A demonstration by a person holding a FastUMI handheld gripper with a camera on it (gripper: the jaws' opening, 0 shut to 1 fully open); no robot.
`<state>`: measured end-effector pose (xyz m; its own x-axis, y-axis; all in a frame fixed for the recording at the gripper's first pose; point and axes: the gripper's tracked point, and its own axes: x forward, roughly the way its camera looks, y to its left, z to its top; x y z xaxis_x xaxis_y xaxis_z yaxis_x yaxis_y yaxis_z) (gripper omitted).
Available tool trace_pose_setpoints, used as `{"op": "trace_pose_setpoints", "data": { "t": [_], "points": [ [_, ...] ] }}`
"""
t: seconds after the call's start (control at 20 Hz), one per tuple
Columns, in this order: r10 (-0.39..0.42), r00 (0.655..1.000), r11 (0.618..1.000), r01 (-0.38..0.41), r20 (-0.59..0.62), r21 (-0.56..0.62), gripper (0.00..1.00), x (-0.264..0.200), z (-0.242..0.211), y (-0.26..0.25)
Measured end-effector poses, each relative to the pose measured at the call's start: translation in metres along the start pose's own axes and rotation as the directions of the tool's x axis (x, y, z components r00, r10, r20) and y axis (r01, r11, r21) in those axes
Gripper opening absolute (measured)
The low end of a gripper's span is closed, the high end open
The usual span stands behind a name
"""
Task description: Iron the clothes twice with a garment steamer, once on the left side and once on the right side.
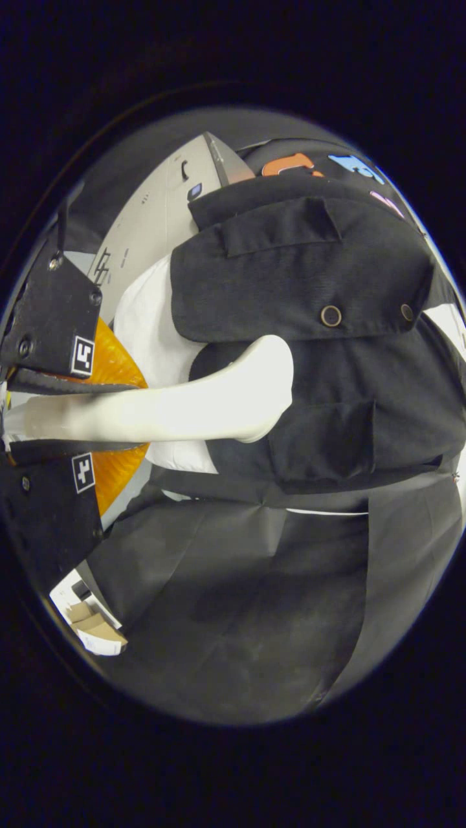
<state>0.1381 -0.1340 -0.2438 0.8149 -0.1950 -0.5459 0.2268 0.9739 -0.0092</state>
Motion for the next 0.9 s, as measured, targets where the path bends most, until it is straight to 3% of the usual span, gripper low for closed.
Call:
{"op": "trace_pose_setpoints", "data": {
  "t": [0.4,0.9],
  "points": [
    [0.071,0.997,0.997,-0.071,0.014,-0.027,0.3,-0.029,-0.001,0.012],
    [0.065,0.992,0.995,-0.057,0.104,-0.081,0.3,-0.113,0.0,0.063]
  ]
}}
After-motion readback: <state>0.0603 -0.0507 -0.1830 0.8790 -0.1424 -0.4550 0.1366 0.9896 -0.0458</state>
